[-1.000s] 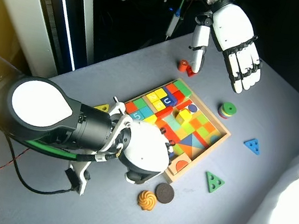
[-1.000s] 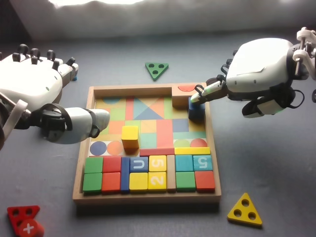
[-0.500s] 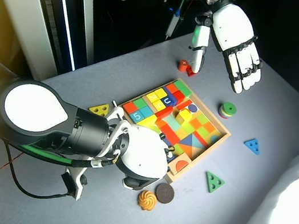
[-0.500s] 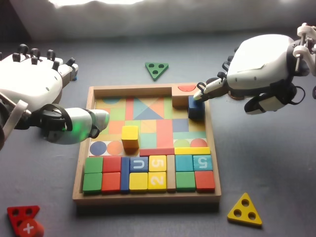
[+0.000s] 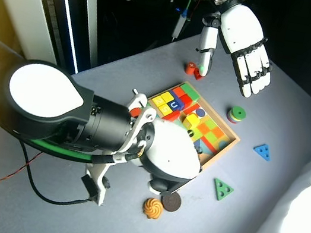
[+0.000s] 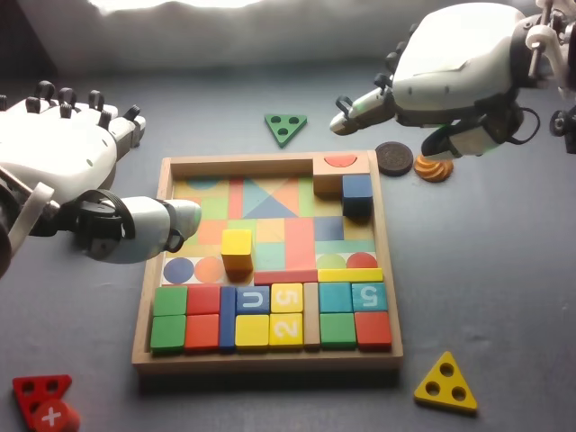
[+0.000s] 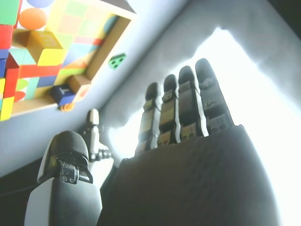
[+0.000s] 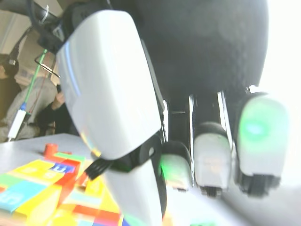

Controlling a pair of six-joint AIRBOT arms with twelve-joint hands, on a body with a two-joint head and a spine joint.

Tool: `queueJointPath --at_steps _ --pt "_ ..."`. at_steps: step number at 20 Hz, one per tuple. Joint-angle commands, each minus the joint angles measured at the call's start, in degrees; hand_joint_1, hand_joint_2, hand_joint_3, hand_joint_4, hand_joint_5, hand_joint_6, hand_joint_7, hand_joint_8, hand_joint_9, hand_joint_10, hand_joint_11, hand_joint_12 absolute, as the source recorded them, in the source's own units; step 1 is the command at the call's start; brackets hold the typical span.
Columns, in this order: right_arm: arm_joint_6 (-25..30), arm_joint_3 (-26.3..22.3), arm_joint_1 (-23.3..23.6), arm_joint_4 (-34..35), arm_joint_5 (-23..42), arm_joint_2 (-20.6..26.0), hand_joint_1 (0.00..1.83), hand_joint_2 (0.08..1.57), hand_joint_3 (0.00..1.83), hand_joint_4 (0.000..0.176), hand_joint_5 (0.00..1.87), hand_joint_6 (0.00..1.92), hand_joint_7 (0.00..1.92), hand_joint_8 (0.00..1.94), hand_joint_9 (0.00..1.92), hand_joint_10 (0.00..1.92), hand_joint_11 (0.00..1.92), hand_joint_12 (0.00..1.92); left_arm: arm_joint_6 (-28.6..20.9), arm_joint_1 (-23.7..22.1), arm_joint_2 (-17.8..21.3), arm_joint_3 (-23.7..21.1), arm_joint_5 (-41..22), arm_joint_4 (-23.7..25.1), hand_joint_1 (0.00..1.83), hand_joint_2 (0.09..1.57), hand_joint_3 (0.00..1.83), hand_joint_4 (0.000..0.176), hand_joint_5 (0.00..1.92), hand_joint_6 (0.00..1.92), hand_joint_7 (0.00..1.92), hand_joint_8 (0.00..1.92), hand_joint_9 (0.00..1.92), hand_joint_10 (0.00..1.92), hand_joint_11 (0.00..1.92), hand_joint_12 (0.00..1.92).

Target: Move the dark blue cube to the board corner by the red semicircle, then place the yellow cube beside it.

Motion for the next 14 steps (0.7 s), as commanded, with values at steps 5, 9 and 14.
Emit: queueJointPath --at_steps 5,9,14 --pt "-0.24 -0.98 -0.42 1.58 10.76 -0.18 1.83 1.28 0.0 0.0 0.4 0.01 1.2 1.94 1.44 1.92 1.6 1.92 0.07 -0.85 0.46 -0.13 -2.6 4.27 0.0 1.21 0.0 0.0 0.08 0.0 0.07 0.0 0.06 0.0 0.0 0.17" --pt "2.9 1.08 -0.83 4.09 13.2 -3.09 1.83 1.29 0.0 0.0 0.4 0.01 1.2 1.94 1.43 1.92 1.59 1.92 0.07 -0.85 0.43 -0.14 -2.7 4.27 0.0 1.22 0.0 0.0 0.08 0.0 0.07 0.0 0.06 0.0 0.0 0.17" --pt "4.96 1.69 -1.21 3.77 11.47 -6.43 1.83 1.27 0.0 0.0 0.41 0.01 1.21 1.94 1.44 1.92 1.61 1.92 0.32 -0.75 0.4 -0.2 -2.69 4.07 0.0 1.21 0.0 0.0 0.08 0.0 0.07 0.0 0.06 0.0 0.0 0.16"
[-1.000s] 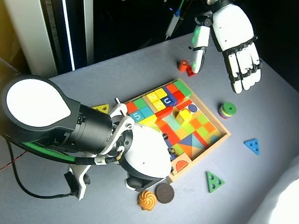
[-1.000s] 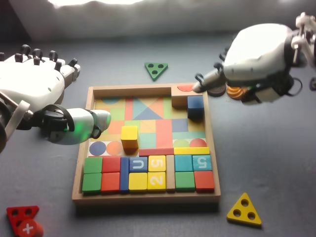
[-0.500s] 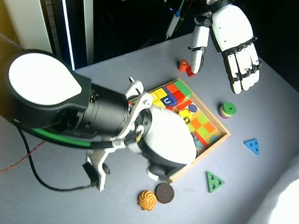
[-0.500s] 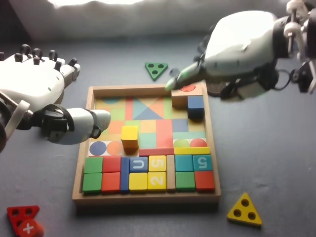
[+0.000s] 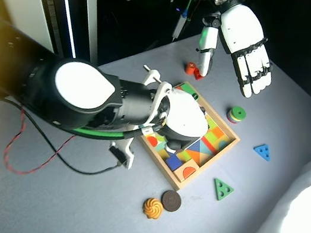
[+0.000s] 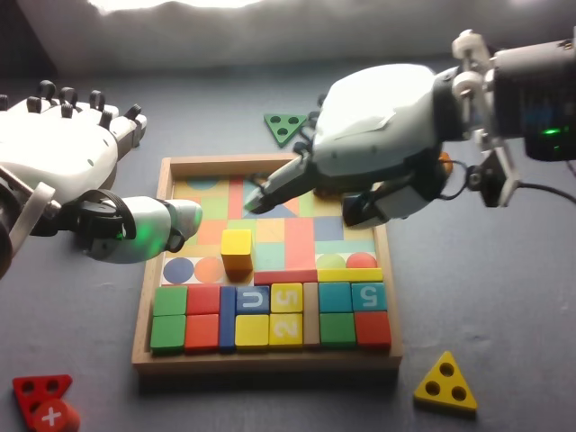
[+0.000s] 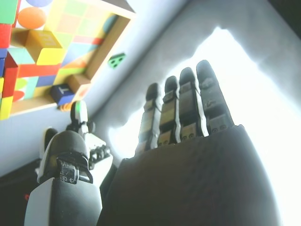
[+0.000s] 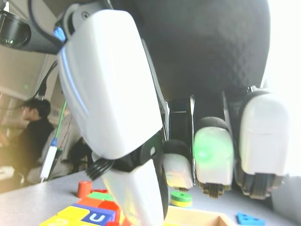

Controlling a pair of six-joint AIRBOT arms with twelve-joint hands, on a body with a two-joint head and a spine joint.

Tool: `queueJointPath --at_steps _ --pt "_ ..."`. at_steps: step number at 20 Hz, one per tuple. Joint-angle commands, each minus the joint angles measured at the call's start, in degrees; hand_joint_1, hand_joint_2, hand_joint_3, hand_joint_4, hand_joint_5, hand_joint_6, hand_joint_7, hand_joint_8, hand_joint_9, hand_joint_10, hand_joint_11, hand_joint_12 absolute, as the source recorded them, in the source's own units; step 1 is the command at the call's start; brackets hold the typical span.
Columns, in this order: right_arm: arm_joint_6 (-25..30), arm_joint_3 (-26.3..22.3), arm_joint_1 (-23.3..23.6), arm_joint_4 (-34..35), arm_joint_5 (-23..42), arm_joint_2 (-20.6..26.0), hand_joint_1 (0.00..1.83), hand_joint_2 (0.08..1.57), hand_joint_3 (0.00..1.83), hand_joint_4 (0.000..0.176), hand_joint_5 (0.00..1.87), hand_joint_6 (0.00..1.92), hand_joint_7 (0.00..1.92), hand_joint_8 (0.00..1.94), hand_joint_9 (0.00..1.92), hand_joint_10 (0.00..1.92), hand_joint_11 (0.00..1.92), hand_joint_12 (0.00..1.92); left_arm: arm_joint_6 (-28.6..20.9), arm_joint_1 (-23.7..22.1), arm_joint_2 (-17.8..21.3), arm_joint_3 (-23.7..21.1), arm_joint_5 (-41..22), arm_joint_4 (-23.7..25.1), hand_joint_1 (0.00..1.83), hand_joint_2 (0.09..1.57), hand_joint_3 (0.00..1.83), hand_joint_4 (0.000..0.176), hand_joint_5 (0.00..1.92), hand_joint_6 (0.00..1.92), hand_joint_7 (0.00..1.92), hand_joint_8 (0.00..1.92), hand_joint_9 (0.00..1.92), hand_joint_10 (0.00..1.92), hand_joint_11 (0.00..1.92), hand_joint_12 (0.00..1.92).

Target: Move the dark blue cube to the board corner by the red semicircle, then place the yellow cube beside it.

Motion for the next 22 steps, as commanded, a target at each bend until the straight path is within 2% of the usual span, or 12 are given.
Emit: queueJointPath --at_steps 1,2,3,6,13,18,22 --pt "1.64 0.46 0.35 1.42 0.28 0.29 1.83 1.28 0.0 0.0 0.39 0.0 1.2 1.94 1.44 1.92 1.6 1.92 0.12 -0.61 0.47 -0.2 -2.65 4.13 0.0 1.21 0.0 0.0 0.08 0.0 0.08 0.0 0.07 0.0 0.0 0.16" --pt "3.85 0.58 0.54 -0.57 -1.12 -0.13 1.83 1.28 0.0 0.0 0.4 0.01 1.19 1.94 1.44 1.92 1.61 1.92 0.12 -0.61 0.47 -0.2 -2.65 4.09 0.0 1.22 0.0 0.0 0.08 0.0 0.07 0.0 0.06 0.0 0.0 0.16" --pt "4.22 0.84 0.54 -0.66 -1.29 -0.55 1.83 1.28 0.0 0.0 0.41 0.01 1.19 1.94 1.44 1.92 1.6 1.92 0.12 -0.64 0.47 -0.2 -2.65 4.09 0.0 1.22 0.0 0.0 0.06 0.0 0.06 0.0 0.05 0.0 0.0 0.13" --pt "4.83 1.74 0.55 -1.19 -1.35 -1.85 1.83 1.28 0.0 0.0 0.41 0.01 1.17 1.94 1.42 1.92 1.59 1.92 0.12 -0.74 0.46 -0.29 -2.65 4.09 0.0 1.22 0.0 0.0 0.08 0.0 0.08 0.0 0.07 0.0 0.0 0.19" --pt "11.63 3.35 0.46 -10.55 -0.55 -4.71 1.83 1.28 0.0 0.0 0.42 0.0 1.22 1.94 1.45 1.92 1.62 1.92 0.12 -0.8 0.48 -0.27 -2.65 4.02 0.0 1.22 0.0 0.0 0.08 0.0 0.08 0.0 0.07 0.0 0.0 0.21" --pt "11.96 4.14 0.47 -11.92 -0.37 -6.25 1.83 1.28 0.0 0.0 0.43 0.0 1.24 1.94 1.46 1.92 1.61 1.92 0.12 -0.8 0.48 -0.23 -2.65 3.92 0.0 1.21 0.0 0.0 0.07 0.0 0.09 0.0 0.08 0.0 0.0 0.23" --pt "12.43 6.62 1.9 -11.94 -0.39 -8.19 1.83 1.27 0.0 0.0 0.42 0.0 1.21 1.94 1.46 1.92 1.61 1.92 0.12 -0.8 0.48 -0.23 -2.66 3.92 0.0 1.22 0.0 0.0 0.09 0.01 0.1 0.0 0.09 0.0 0.0 0.22"
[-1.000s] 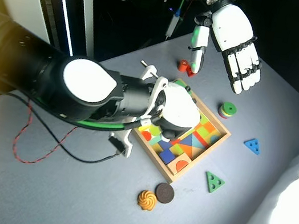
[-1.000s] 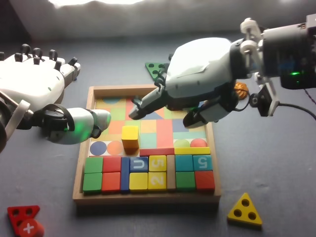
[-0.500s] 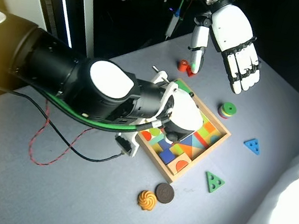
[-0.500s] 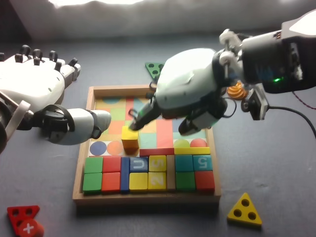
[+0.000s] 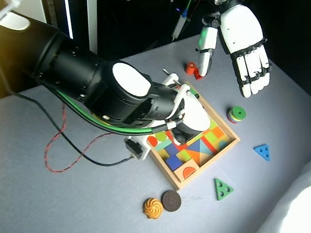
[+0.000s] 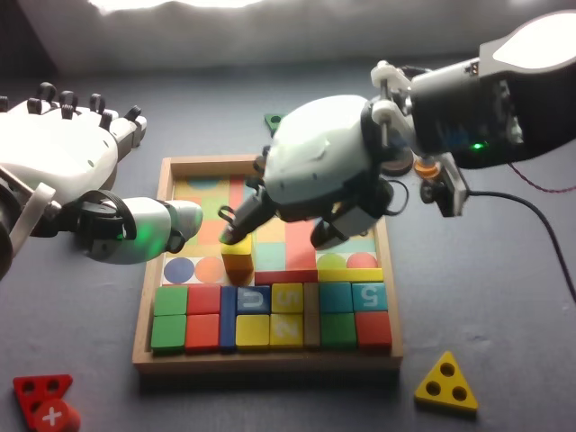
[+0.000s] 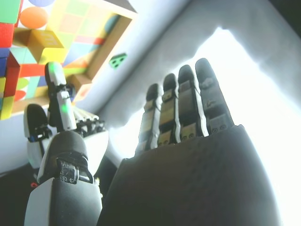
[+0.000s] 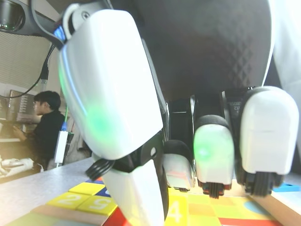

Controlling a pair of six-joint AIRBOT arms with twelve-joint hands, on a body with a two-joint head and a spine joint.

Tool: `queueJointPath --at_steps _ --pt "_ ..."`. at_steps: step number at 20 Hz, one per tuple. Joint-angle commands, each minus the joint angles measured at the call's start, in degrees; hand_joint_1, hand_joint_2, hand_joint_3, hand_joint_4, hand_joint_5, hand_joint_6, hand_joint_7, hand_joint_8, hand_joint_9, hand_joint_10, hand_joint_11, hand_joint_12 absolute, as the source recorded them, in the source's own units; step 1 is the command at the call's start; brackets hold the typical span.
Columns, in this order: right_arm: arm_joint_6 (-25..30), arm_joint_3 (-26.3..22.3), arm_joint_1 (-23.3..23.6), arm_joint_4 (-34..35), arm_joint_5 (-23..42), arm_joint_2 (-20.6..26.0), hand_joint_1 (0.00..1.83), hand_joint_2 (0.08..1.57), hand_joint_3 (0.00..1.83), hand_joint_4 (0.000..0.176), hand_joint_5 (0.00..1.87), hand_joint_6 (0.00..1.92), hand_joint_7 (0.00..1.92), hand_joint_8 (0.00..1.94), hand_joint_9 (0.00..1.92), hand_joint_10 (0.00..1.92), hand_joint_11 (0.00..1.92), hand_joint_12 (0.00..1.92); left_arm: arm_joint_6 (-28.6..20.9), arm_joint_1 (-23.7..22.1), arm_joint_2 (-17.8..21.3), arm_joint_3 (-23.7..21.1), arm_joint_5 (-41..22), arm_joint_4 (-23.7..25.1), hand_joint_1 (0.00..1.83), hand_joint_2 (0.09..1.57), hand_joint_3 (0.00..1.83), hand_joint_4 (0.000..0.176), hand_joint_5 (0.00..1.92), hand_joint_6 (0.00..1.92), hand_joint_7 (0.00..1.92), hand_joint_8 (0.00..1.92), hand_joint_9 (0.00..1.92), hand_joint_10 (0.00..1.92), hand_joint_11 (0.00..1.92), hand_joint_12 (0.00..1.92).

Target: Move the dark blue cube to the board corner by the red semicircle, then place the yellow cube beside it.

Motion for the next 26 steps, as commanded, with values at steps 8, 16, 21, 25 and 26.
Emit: queueJointPath --at_steps 8,16,21,25,26 --pt "0.22 0.77 0.45 2.4 0.12 0.39 1.83 1.28 0.0 0.0 0.43 0.01 1.23 1.94 1.43 1.92 1.59 1.92 0.1 -0.75 0.52 -0.18 -2.57 4.24 0.0 1.2 0.0 0.0 0.11 0.0 0.12 0.0 0.12 0.0 0.0 0.34" --pt "0.28 0.83 0.36 2.37 -0.29 0.26 1.83 1.28 0.0 0.0 0.42 0.0 1.22 1.94 1.44 1.92 1.6 1.92 0.11 -0.76 0.52 -0.14 -2.56 4.39 0.0 1.21 0.0 0.0 0.1 0.0 0.1 0.0 0.11 0.01 0.0 0.29" --pt "0.35 0.8 -0.21 2.37 -0.29 0.25 1.83 1.27 0.0 0.0 0.44 0.01 1.26 1.94 1.44 1.92 1.62 1.92 0.11 -0.76 0.52 -0.13 -2.56 4.4 0.0 1.22 0.0 0.0 0.09 0.0 0.1 0.0 0.1 0.0 0.0 0.27" --pt "0.42 0.79 -0.38 2.36 -0.2 0.24 1.83 1.28 0.0 0.0 0.43 0.0 1.23 1.94 1.45 1.92 1.62 1.92 0.11 -0.76 0.52 -0.13 -2.56 4.48 0.0 1.22 0.0 0.0 0.09 0.0 0.1 0.0 0.11 0.0 0.0 0.31" --pt "0.42 0.79 -0.34 2.36 -0.2 0.21 1.83 1.28 0.0 0.0 0.44 0.01 1.23 1.94 1.45 1.92 1.62 1.92 0.11 -0.76 0.52 -0.13 -2.56 4.48 0.0 1.22 0.0 0.0 0.09 0.0 0.1 0.0 0.11 0.0 0.0 0.31"
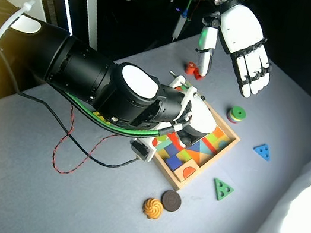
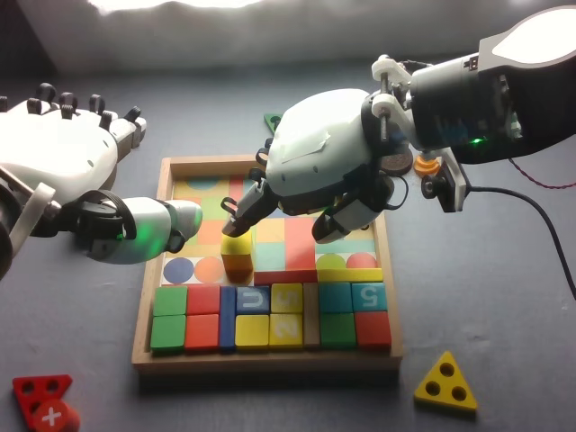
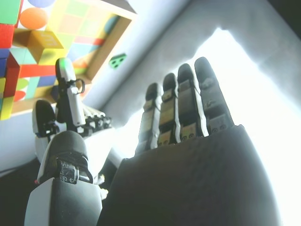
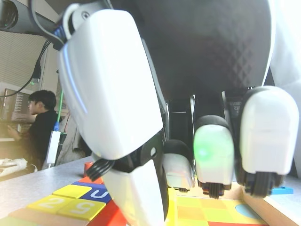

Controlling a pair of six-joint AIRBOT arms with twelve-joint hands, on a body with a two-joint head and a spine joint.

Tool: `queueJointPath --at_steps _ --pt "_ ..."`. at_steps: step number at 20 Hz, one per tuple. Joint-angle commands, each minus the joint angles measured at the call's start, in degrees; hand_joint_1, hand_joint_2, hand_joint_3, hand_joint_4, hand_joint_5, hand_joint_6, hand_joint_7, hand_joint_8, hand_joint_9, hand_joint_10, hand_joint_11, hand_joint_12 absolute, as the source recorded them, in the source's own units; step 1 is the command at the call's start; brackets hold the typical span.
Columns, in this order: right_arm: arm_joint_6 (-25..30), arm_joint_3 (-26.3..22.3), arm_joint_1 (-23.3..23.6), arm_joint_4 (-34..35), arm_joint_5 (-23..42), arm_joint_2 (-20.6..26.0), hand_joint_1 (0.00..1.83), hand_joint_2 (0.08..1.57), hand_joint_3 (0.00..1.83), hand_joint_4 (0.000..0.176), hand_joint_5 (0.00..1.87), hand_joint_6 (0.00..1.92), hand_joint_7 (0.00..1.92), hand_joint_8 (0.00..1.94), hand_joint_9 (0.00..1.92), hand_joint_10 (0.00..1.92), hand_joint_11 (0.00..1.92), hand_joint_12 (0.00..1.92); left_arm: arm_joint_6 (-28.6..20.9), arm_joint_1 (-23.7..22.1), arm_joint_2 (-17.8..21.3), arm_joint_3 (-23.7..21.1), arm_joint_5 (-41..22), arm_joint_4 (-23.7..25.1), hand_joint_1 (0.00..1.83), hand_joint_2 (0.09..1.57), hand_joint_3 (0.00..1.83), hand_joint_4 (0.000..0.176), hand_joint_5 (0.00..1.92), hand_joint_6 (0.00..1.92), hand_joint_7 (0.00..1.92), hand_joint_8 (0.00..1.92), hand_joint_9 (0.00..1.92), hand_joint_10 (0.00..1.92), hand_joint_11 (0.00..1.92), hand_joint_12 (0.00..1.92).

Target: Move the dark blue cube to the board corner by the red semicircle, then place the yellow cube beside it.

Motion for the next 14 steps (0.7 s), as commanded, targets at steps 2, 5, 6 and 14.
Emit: queueJointPath --at_steps 2,5,6,14 --pt "0.27 0.04 0.12 2.41 0.29 0.3 1.83 1.28 0.0 0.0 0.44 0.0 1.24 1.94 1.45 1.92 1.62 1.92 0.11 -0.76 0.52 -0.16 -2.54 4.46 0.0 1.22 0.0 0.0 0.08 0.0 0.09 0.0 0.1 0.0 0.0 0.28" --pt "0.26 0.05 -0.17 2.39 0.27 0.14 1.83 1.27 0.0 0.0 0.44 0.01 1.21 1.94 1.44 1.92 1.62 1.92 0.11 -0.76 0.52 -0.17 -2.54 4.47 0.0 1.21 0.0 0.0 0.1 0.0 0.11 0.0 0.11 0.0 0.0 0.3" --pt "0.26 0.04 -0.31 2.39 0.27 -0.01 1.83 1.28 0.0 0.0 0.44 0.0 1.22 1.94 1.44 1.92 1.62 1.92 0.11 -0.76 0.52 -0.16 -2.54 4.47 0.0 1.21 0.0 0.0 0.1 0.0 0.11 0.0 0.11 0.0 0.0 0.3" --pt "0.25 0.05 -1.17 2.11 -0.01 -0.09 1.83 1.27 0.0 0.0 0.45 0.01 1.27 1.94 1.46 1.92 1.62 1.92 0.11 -0.75 0.52 -0.23 -2.52 4.47 0.0 1.22 0.0 0.0 0.11 0.0 0.12 0.0 0.12 0.0 0.0 0.3"
